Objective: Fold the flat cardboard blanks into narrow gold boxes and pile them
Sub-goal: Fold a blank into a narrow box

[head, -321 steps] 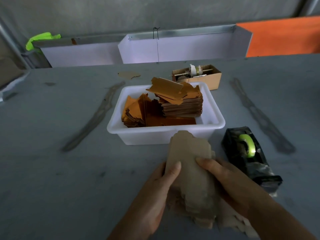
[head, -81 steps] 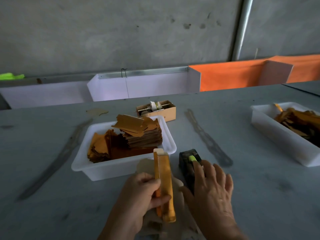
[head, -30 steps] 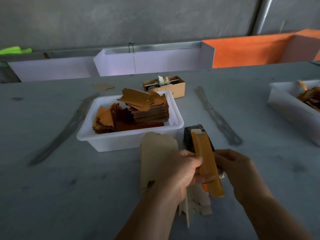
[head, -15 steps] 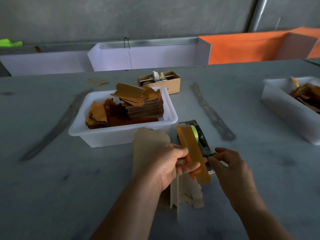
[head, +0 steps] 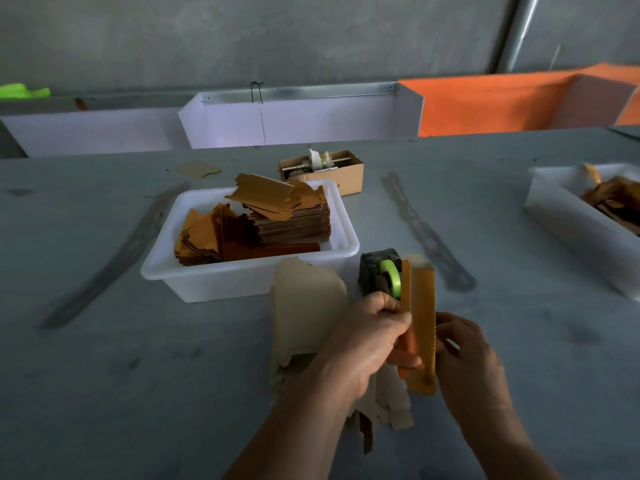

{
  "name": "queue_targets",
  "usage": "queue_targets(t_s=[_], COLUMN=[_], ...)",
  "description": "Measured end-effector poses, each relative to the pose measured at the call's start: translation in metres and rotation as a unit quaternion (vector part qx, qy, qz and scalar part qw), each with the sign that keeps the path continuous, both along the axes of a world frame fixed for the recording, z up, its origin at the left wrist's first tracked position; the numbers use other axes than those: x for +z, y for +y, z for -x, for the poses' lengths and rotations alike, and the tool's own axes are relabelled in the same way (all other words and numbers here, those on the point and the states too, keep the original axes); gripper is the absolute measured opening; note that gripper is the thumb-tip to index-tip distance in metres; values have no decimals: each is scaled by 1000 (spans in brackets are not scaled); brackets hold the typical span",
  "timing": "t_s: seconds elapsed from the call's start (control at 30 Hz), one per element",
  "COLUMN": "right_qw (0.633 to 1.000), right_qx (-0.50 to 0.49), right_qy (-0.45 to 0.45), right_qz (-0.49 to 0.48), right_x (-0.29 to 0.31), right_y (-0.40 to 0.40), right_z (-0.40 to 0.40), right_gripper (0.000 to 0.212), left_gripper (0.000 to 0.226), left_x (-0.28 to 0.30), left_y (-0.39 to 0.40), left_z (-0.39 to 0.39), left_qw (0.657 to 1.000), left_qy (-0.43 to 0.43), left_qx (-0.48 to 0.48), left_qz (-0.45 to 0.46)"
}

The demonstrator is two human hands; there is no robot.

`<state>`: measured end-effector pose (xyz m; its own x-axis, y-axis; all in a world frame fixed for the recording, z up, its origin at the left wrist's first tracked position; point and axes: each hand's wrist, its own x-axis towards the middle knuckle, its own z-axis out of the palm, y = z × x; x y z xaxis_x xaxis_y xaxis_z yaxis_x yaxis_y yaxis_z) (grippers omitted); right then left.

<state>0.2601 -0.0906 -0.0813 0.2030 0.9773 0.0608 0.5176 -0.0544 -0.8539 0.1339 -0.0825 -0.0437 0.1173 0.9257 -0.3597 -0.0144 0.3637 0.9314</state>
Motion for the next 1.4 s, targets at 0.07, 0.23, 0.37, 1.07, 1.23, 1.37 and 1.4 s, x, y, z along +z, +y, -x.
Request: queue_targets(t_s=[0.07,0.23,0.37,1.07,1.23,1.37,1.4], right_qw=[1000,995,998,957,968,969,969], right_qx=[12,18,11,290,249,234,233], right_qy=[-10,-89,-40,3,-30,-71,-79], right_qz=[-12,-39,-52,0,0,-2,-1], right_x=[0,0,1,66,63,64,65], right_y=[1,7,2,23,28,26,26], right_z=[-2,-3,-14,-15,-13,-9,-8], right_gripper=[31,28,24,23,21,21,21], left_gripper=[8,6,7,5,6,9,10], left_x=[1,2,3,12,12,11,11], left_y=[0,3,3,-2,-3,-3,-2], left_z=[-1,-2,-1,12,14,15,15], left_qw=[1000,1000,998,986,985,985,985], left_qy=[-1,12,-35,-153,-160,-166,-167], left_qx=[4,13,26,46,36,28,23], left_qz=[4,18,34,49,44,40,38])
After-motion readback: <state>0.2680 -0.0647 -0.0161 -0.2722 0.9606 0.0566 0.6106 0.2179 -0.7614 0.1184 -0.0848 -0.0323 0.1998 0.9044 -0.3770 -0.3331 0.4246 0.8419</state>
